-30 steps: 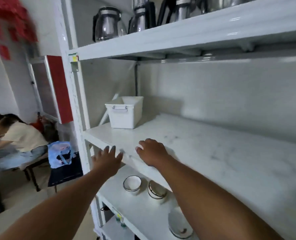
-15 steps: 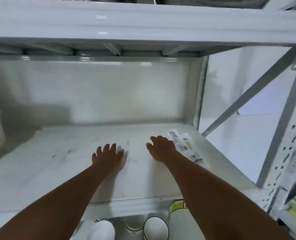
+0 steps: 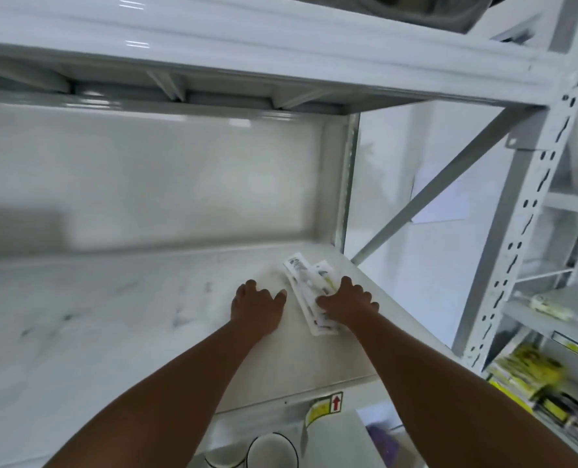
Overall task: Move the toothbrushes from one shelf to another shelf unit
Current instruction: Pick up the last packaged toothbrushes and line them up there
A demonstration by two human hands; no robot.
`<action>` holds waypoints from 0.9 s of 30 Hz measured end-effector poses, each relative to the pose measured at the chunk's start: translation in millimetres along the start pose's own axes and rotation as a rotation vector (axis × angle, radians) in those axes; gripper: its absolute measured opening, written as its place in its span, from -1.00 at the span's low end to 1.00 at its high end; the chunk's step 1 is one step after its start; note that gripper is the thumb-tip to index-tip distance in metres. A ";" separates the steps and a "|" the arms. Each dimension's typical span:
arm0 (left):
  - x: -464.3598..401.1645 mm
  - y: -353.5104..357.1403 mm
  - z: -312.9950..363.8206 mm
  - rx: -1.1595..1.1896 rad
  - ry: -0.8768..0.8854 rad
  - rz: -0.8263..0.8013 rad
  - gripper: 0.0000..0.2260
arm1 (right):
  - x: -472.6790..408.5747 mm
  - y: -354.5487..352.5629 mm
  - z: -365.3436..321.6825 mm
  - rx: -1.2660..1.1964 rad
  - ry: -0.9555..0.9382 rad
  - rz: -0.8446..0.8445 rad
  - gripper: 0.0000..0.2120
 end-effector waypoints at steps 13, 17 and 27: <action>-14.1 10.4 35.8 0.419 -0.117 0.015 -0.45 | -17.4 11.0 -26.3 -0.262 -0.137 -0.077 -0.59; -17.5 7.6 33.0 0.592 -0.124 0.007 -0.49 | -21.4 27.4 -33.2 -0.243 -0.166 -0.119 -0.61; -19.4 15.7 19.2 0.667 -0.144 -0.077 -0.55 | -18.4 23.8 -17.5 -0.481 -0.155 -0.144 -0.64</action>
Point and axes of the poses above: each hand's wrist, its own x-axis away from the middle knuckle, its own y-axis out of the palm, z = x × y, the point moved 10 cm from there along -x, towards the middle knuckle, and after that the axes turned 3 degrees about -y, right-handed, at the moved point
